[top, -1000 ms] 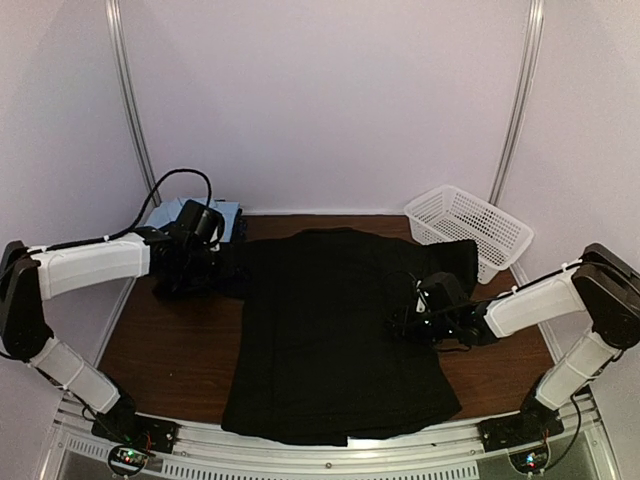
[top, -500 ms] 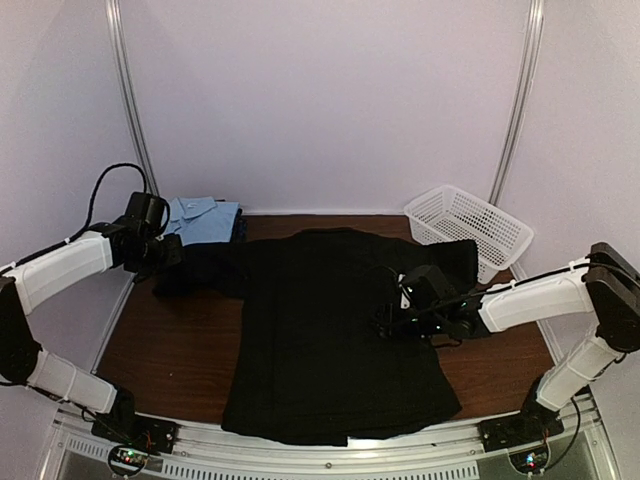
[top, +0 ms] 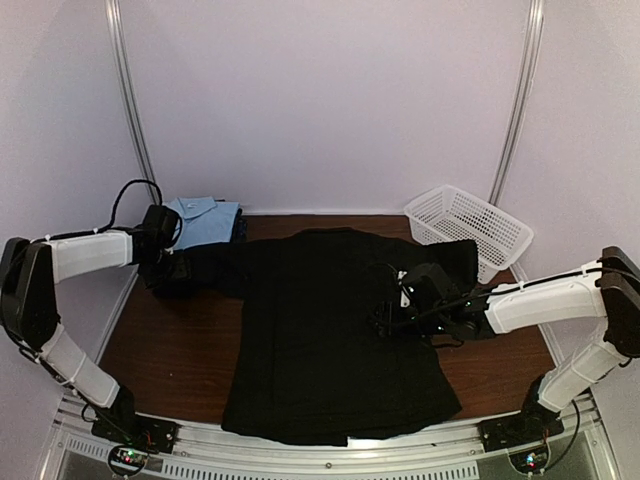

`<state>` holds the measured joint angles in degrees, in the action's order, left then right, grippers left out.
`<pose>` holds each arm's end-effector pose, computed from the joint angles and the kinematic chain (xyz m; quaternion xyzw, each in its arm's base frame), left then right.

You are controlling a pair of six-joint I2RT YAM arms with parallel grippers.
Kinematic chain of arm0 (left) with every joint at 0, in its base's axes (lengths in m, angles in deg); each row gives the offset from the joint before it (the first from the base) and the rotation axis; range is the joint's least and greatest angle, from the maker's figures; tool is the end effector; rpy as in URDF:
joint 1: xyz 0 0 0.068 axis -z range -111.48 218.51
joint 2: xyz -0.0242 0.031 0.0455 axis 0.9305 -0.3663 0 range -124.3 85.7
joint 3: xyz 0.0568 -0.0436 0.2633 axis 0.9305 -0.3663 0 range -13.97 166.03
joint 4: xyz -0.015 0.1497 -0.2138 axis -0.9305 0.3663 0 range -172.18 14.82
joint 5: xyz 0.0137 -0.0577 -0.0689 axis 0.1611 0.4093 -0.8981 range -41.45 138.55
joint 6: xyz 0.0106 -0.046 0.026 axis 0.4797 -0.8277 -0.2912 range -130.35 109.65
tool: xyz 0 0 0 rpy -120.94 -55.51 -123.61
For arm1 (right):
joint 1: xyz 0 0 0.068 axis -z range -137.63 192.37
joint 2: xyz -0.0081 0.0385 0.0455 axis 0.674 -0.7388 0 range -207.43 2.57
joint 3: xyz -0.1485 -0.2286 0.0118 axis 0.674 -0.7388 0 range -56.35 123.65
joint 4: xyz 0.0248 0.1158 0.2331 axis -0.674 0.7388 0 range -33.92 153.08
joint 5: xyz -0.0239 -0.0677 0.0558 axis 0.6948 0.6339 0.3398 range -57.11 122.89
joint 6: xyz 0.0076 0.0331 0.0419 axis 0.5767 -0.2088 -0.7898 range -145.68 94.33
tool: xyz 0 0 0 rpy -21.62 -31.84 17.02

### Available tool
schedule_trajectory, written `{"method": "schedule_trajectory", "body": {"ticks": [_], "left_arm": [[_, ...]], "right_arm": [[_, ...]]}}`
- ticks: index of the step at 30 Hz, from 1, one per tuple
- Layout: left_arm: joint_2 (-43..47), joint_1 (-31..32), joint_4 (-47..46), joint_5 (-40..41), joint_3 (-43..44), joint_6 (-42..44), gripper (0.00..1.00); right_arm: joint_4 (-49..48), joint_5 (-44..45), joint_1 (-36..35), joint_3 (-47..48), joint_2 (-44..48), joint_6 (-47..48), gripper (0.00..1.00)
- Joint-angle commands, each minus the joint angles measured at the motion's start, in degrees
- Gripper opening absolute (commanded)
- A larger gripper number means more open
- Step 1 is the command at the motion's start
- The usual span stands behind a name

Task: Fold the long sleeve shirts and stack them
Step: Pick up the sleeve from the corner of the board.

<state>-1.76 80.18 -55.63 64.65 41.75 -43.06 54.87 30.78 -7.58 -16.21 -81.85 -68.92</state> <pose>0.3008 -0.0521 0.2074 -0.2115 0.9295 0.0225 0.3014 0.1866 0.2241 0.1734 -0.0609 0.9151 0.3008 0.2614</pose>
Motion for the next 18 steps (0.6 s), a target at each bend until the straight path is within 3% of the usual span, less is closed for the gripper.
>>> {"method": "schedule_trajectory", "body": {"ticks": [1, 4, 7, 8, 10, 18], "left_arm": [[-1.56, -0.58, -3.35, 2.79, 2.39, 0.46, 0.63], [-2.34, -0.59, -3.18, 3.62, 3.37, 0.62, 0.47], [-1.47, -0.58, -2.42, 4.08, 4.19, 1.09, 0.24], [-0.93, -0.59, -2.03, 3.99, 4.38, 1.42, 0.11], [0.47, -0.58, -0.98, 2.95, 4.99, 1.95, 0.0], [5.62, -0.58, 4.83, 1.26, 9.68, 4.66, 0.0]], "right_arm": [[0.29, 1.76, -0.53, 0.9, 1.41, 0.18, 0.63], [0.09, 1.58, -0.71, 0.83, 0.97, 0.18, 0.63], [-0.18, 1.58, -0.84, 0.67, 0.59, 0.1, 0.63], [-0.31, 1.58, -0.91, 0.64, 0.46, 0.11, 0.63], [-0.45, 1.66, -0.91, 0.67, 0.04, 0.13, 0.63], [-1.16, 0.84, -0.89, 2.18, -2.39, 0.42, 0.63]]}}
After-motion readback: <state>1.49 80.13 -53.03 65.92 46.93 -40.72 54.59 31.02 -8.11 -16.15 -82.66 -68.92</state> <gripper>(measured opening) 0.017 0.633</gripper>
